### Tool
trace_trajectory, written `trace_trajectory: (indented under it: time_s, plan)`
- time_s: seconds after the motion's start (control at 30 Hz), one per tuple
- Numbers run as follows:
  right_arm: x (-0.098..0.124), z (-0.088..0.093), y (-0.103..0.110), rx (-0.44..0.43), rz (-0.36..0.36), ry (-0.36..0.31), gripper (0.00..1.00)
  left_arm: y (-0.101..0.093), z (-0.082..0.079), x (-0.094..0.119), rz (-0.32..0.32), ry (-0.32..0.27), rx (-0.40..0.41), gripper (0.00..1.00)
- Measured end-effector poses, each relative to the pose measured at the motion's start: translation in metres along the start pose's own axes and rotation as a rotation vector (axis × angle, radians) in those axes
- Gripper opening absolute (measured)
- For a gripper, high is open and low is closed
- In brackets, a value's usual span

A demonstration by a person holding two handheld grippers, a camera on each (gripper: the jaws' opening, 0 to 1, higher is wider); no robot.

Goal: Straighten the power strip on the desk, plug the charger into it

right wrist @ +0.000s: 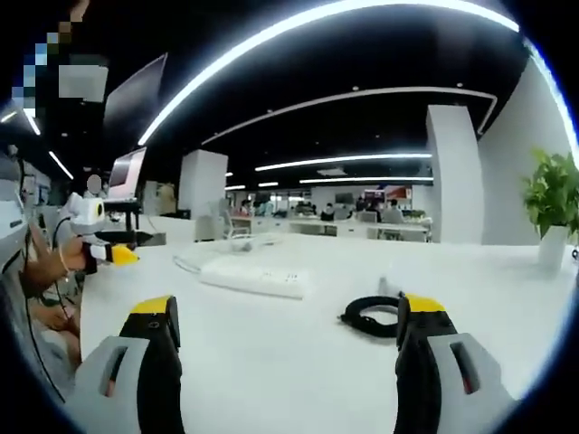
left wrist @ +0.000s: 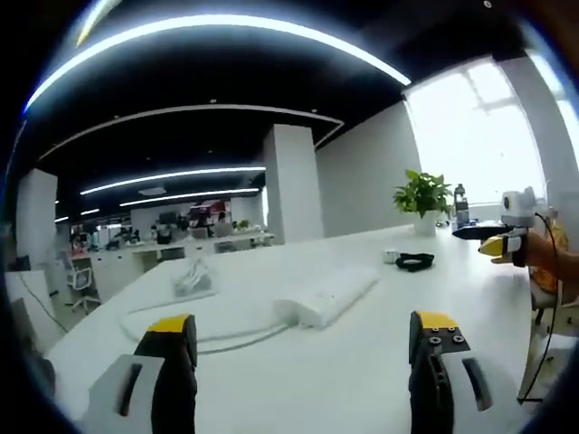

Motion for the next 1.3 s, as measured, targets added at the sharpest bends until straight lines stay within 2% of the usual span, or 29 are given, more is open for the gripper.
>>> trace_trajectory:
  time_s: [0.37, 0.5, 0.6, 0.87, 1.3]
  plan:
    - [-0.018, 0.001, -0.005, -0.015, -0.027, 0.005, 1.00, 0.002, -0.004, -0.019, -0.007, -0.004, -0.003, 0.99]
    - [-0.024, -0.005, -0.005, -0.006, -0.033, -0.002, 1.00, -0.002, -0.005, -0.027, 0.006, 0.012, -0.013, 0.92]
    - [-0.030, -0.010, -0.006, 0.006, -0.040, -0.011, 1.00, -0.005, -0.007, -0.032, 0.021, -0.006, 0.020, 0.97]
    - [-0.047, -0.014, -0.008, 0.021, -0.071, -0.003, 1.00, -0.009, -0.012, -0.043, 0.028, 0.001, 0.009, 0.98]
    - [-0.078, -0.004, -0.017, -0.015, -0.105, 0.039, 0.99, -0.006, -0.011, -0.058, 0.022, 0.034, 0.000, 0.99]
Point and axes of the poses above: the point that each gripper's makers call its tool centre point, and the gripper's own axes: x roughly backward along the fingers, y roughly to its left, z roughly out of its underside, the point moved 7 cm from there along x, roughly backward along the fingers, and after that the axes turned 5 degrees about -z, right-handed, at the moved point
